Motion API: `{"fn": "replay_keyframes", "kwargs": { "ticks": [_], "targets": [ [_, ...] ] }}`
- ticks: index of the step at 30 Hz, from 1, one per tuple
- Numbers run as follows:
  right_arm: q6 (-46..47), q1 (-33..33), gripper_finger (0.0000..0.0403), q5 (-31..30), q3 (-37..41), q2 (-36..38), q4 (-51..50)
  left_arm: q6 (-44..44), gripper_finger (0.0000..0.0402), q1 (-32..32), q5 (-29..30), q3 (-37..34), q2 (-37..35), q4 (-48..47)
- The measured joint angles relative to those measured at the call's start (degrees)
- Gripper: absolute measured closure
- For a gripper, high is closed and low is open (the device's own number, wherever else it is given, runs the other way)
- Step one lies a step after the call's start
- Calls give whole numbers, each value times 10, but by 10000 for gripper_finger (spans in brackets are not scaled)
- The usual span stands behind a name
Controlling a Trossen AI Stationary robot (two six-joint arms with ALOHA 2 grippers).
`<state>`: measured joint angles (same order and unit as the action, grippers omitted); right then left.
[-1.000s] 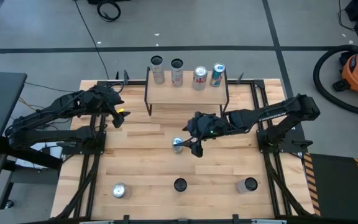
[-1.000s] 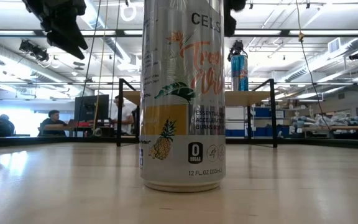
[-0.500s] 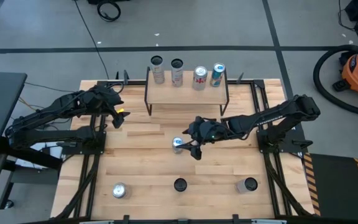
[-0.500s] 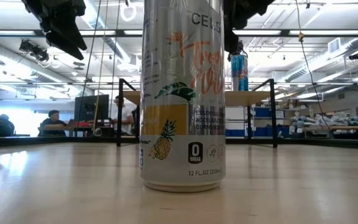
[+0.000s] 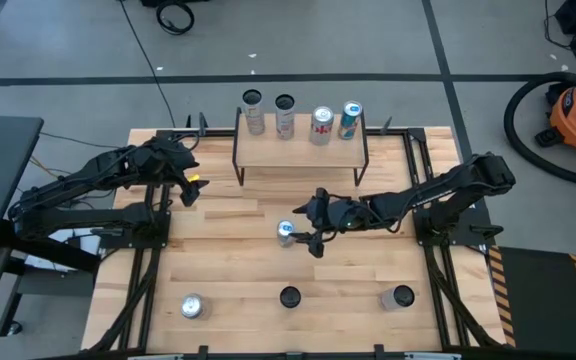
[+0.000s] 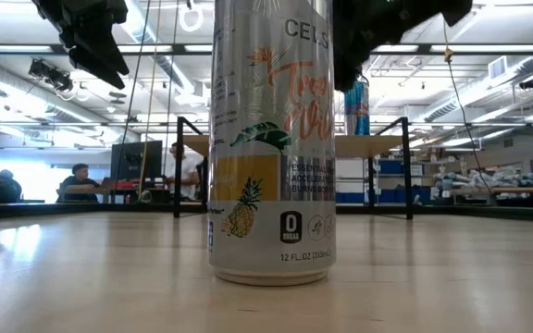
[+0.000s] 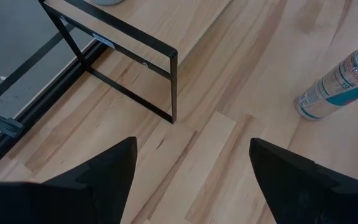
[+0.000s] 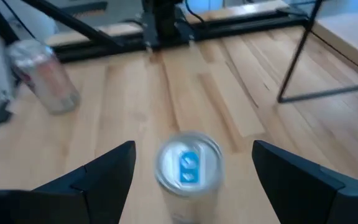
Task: Place canned beverage on shelf
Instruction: Put the blue soda can aligned with the other blue soda can on the shelf
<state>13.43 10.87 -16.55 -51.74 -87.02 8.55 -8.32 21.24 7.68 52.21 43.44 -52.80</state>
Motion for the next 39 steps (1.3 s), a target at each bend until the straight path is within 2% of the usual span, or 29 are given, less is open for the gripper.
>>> {"fn": "replay_keyframes", "kwargs": {
  "ticks": [10, 21, 29, 39],
  "targets": [
    [-1, 0, 71, -15, 28, -27, 83, 0, 88, 0, 0, 0, 0, 2],
    [-10, 0, 71, -24, 21, -94, 113, -1, 88, 0, 0, 0, 0, 2],
    [-12, 0, 72, -16, 20, -94, 125, -5, 88, 0, 0, -1, 0, 2],
    [-5, -1, 118, -1, 20, -94, 111, -5, 88, 0, 0, -1, 0, 2]
  ]
}}
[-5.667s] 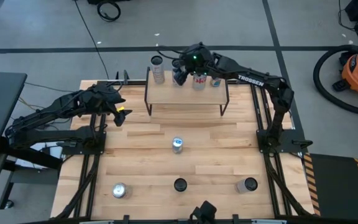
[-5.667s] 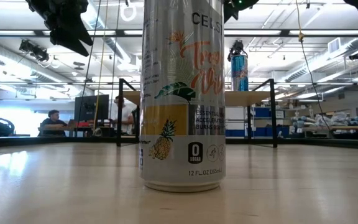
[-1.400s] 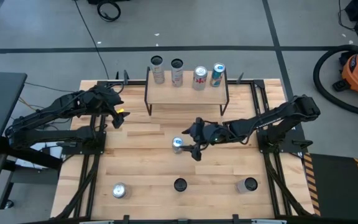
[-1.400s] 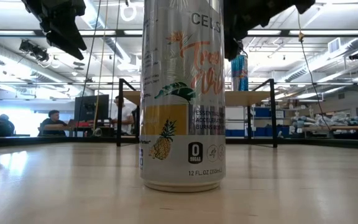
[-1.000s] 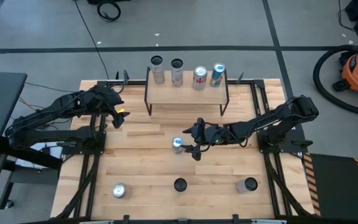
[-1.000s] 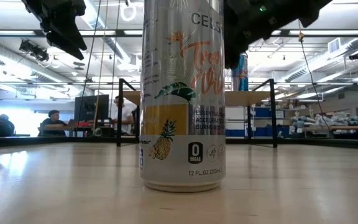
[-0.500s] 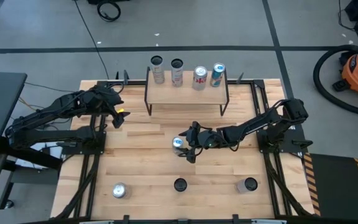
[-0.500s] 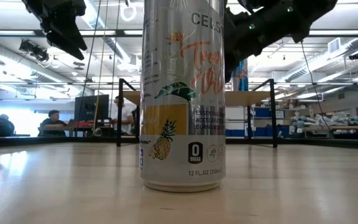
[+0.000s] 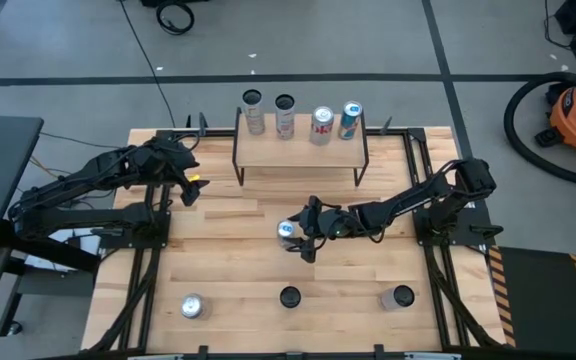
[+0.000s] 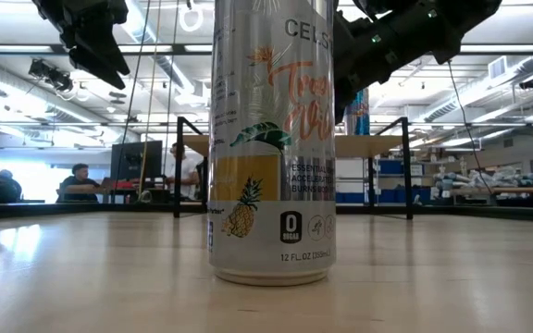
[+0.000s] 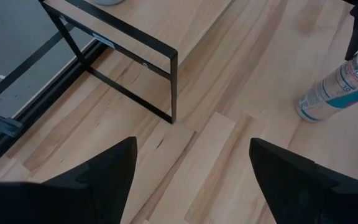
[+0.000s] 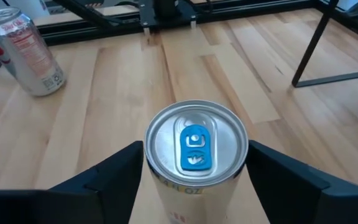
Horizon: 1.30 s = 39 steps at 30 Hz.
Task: Place canned beverage on shelf
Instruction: Put the blue soda can aligned with the other blue soda can on the shelf
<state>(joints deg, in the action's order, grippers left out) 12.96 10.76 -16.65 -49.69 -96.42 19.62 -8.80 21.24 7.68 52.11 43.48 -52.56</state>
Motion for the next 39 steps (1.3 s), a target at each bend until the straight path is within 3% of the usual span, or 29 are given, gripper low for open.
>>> {"fn": "replay_keyframes", "kwargs": {
  "ticks": [11, 21, 39],
  "targets": [
    [1, -1, 165, 3, 0, 0, 3, 0, 88, 0, 0, 0, 0, 0],
    [-8, -13, 167, 5, 1, 46, -9, 0, 88, 0, 0, 0, 0, 0],
    [-46, -105, 167, 14, 1, 311, -252, 0, 88, 0, 0, 0, 0, -26]
  ]
}}
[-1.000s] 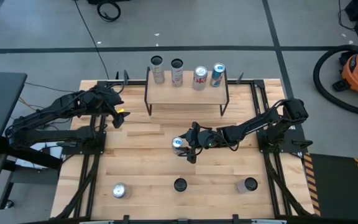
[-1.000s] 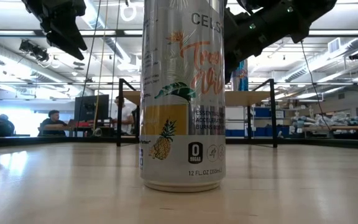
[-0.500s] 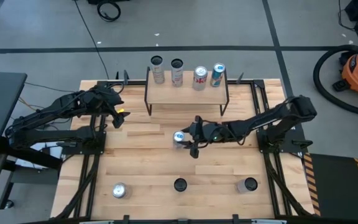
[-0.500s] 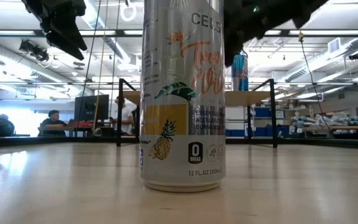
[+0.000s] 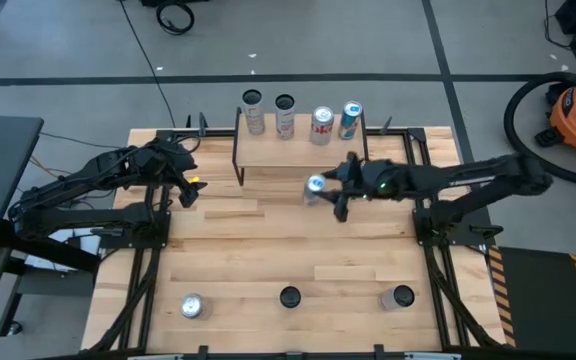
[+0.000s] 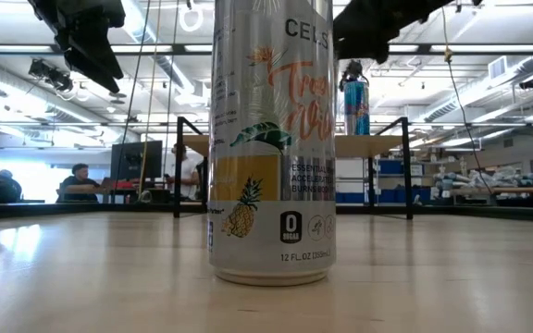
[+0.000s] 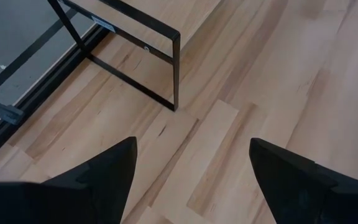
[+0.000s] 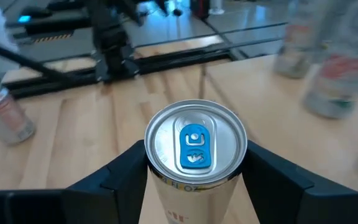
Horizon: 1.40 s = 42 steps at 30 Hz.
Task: Place canned beverage on shelf
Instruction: Put the blue soda can aligned with the other blue soda can on the shelf
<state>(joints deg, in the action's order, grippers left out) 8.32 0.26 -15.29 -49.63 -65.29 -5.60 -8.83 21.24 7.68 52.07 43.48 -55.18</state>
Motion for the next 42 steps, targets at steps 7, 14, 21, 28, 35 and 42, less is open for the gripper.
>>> {"fn": "replay_keyframes", "kwargs": {
  "ticks": [7, 14, 21, 28, 35, 42],
  "targets": [
    [-27, -49, 167, 2, 0, 78, -58, -8, 88, 0, 0, 0, 0, 0],
    [-58, -104, 167, 10, 0, 120, -110, -8, 88, 0, 0, 0, 0, 0],
    [-94, -181, 167, 65, -16, 122, -147, -7, 88, 0, 0, 0, 0, 1],
    [-125, -244, 167, 120, -66, 107, -185, -7, 88, 0, 0, 0, 0, 1],
    [-149, -288, 167, 141, -66, 106, -222, -6, 88, 0, 0, 0, 0, 1],
    [-160, -329, 167, 199, -66, 105, -211, -6, 88, 0, 0, 0, 0, 1]
  ]
}}
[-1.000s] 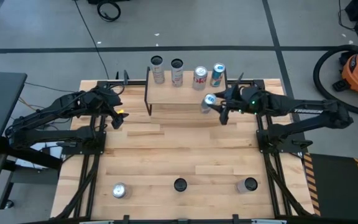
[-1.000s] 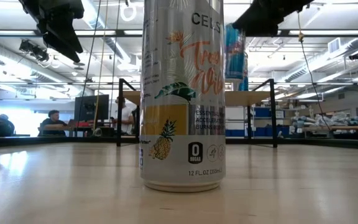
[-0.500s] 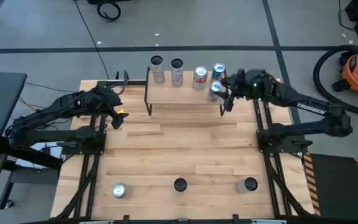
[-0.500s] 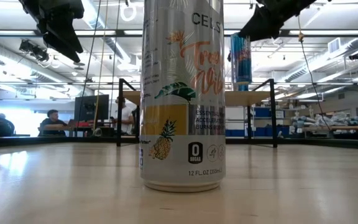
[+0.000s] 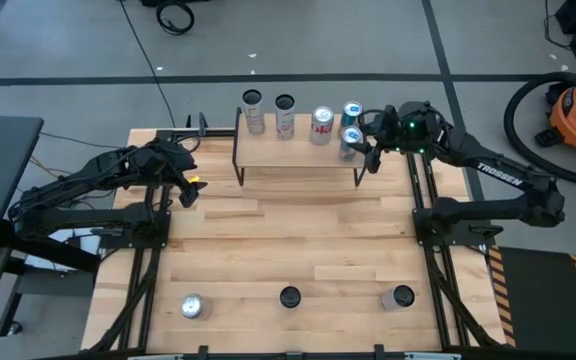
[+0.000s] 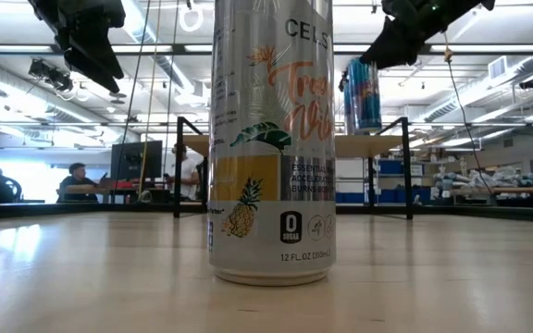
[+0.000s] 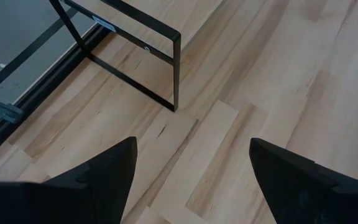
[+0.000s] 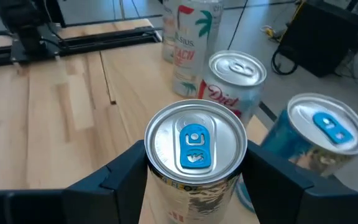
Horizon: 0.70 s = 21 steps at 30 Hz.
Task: Place canned beverage on shelf
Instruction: Put the blue soda can aligned with the other blue soda can on the shelf
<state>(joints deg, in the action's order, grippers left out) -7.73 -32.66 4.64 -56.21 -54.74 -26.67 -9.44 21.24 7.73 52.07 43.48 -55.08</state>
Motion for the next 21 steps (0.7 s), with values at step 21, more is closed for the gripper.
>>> {"fn": "replay_keyframes", "kwargs": {
  "ticks": [21],
  "targets": [
    [1, -13, 163, 16, 23, 1, 7, -4, 88, 0, 0, 0, 0, 0]
  ]
}}
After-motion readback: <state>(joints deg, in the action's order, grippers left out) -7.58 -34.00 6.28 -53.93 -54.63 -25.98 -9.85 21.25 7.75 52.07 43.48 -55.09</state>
